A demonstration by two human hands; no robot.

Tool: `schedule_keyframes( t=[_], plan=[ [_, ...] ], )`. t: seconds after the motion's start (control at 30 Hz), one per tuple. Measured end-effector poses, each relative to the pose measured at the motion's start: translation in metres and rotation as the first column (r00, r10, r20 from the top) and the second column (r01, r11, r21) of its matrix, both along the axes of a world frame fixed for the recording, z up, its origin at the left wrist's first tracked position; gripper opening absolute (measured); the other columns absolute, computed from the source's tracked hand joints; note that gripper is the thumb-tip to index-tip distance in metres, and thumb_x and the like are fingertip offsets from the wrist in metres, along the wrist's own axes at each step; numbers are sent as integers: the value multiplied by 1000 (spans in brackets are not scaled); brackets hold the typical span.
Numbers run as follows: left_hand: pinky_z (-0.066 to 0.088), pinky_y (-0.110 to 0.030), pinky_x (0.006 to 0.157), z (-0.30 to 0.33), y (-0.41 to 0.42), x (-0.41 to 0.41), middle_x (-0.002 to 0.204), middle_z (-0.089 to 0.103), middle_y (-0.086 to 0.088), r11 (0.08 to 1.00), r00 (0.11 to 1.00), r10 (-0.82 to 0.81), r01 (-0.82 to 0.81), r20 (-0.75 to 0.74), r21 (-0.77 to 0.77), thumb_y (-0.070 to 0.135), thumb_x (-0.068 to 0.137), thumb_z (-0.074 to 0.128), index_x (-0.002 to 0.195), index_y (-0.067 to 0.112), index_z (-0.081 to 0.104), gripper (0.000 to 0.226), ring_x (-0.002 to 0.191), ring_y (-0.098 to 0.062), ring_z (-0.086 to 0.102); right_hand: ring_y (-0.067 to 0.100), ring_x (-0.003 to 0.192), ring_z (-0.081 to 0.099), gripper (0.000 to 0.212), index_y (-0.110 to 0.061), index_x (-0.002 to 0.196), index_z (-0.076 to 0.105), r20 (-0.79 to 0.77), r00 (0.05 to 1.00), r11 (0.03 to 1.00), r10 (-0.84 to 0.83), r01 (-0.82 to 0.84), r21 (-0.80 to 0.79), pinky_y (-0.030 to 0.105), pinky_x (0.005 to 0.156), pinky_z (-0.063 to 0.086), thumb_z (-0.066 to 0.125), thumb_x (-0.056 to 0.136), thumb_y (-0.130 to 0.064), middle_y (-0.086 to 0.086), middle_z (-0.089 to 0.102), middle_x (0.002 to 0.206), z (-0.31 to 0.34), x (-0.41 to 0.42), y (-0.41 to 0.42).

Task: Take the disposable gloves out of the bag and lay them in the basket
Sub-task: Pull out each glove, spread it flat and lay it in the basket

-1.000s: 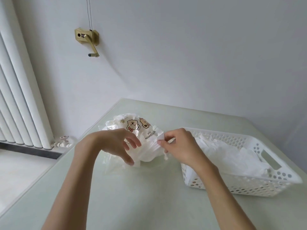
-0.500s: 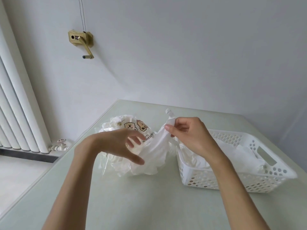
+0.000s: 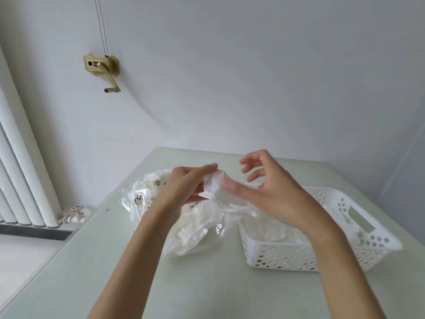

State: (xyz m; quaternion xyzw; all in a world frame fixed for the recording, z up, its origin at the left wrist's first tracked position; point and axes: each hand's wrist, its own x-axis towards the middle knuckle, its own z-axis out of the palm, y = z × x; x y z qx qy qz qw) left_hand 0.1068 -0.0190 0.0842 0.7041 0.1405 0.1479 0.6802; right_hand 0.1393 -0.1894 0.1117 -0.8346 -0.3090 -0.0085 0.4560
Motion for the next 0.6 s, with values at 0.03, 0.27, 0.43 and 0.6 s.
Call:
schedule_keyframes(
  t=[0.03,0.27,0.43,0.6],
  plan=[
    [47,-15,52,1,-1,1,66,69,0,999,1000,11,-11,6,-32,32,88,65,76,11,74,26,57,-10,64,0,106,49,73,-32,120,39,-44,998,989,53,-59,-135,17,81,39,68,62,-67,-18,44,117,3,-9,-2],
    [59,-23,65,4,-2,-2,64,70,0,973,996,-71,82,59,-214,24,96,53,79,8,69,28,61,-11,69,8,110,51,25,-30,115,55,504,845,964,-177,252,-84,25,84,41,61,91,-29,-14,54,117,-9,-9,16],
    [45,-18,53,2,4,4,60,42,2,919,991,-85,117,101,-377,23,97,51,81,11,58,21,53,-10,43,-3,119,37,66,-42,127,44,354,926,968,130,-41,-248,21,98,34,76,70,-51,-24,40,127,-2,-2,-3],
    [52,-15,54,3,-2,6,73,35,-3,844,976,-132,201,170,-497,19,97,49,92,7,59,16,61,-11,39,12,117,35,79,-33,132,33,673,736,922,75,205,-328,28,97,35,79,69,-22,-8,31,127,-25,3,16]
  ],
)
